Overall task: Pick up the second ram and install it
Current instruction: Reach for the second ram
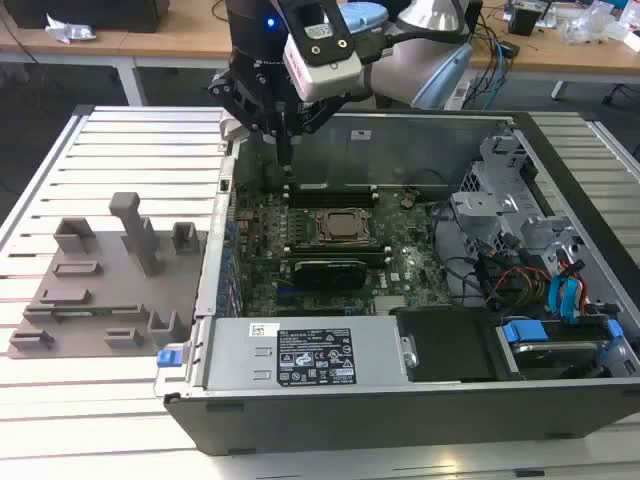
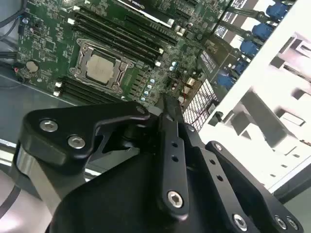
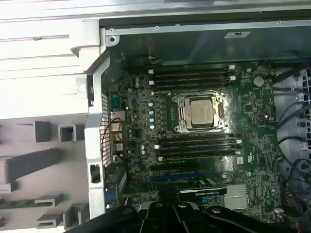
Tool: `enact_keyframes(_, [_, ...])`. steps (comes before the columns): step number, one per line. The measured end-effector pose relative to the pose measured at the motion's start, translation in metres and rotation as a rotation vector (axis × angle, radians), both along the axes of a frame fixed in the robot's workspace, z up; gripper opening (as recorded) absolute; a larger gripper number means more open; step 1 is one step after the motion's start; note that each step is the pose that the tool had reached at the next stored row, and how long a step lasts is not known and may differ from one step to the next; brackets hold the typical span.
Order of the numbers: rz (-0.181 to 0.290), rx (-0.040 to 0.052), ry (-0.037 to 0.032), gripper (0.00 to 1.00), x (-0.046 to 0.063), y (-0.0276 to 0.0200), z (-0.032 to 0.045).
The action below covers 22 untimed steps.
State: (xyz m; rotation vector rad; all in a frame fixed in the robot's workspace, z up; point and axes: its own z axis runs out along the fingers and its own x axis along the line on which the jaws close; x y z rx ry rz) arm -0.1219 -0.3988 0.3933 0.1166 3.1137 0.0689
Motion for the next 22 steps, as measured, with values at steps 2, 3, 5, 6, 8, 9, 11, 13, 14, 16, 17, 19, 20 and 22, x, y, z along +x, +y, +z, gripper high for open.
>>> enact_keyframes(2, [0.0, 0.0, -0.0001, 0.1, -0.013, 0.0, 0.0])
enact_keyframes(3, [0.0, 0.0, -0.0002, 0.1, -0.023, 0.0, -0.0001])
enact_keyframes(5, [0.0, 0.0, -0.0002, 0.1, -0.034, 0.0, -0.0003])
enact_keyframes(6, [0.0, 0.0, -0.0003, 0.1, -0.038, 0.0, -0.0004])
enact_keyframes(8, [0.0, 0.0, -0.0003, 0.1, -0.06, 0.0, -0.001])
enact_keyframes(9, [0.0, 0.0, -0.0003, 0.1, -0.071, 0.0, -0.0013])
enact_keyframes(11, [0.0, 0.0, -0.0004, 0.1, -0.102, 0.0003, -0.0029])
enact_keyframes(13, [0.0, 0.0, -0.0004, 0.1, -0.12, 0.0003, -0.0041])
enact_keyframes(14, [0.0, 0.0, -0.0004, 0.1, -0.128, 0.0003, -0.0047])
enact_keyframes(16, [0.0, 0.0, -0.0004, 0.1, -0.138, 0.0004, -0.0055])
enact_keyframes(17, [0.0, 0.0, -0.0005, 0.1, -0.141, 0.0003, -0.0058])
enact_keyframes(19, [0.0, 0.0, -0.0004, 0.1, -0.146, 0.0003, -0.007])
enact_keyframes(20, [0.0, 0.0, -0.0004, 0.1, -0.147, 0.0003, -0.0076])
enact_keyframes(22, [0.0, 0.0, -0.0005, 0.1, -0.155, 0.0003, -0.0092])
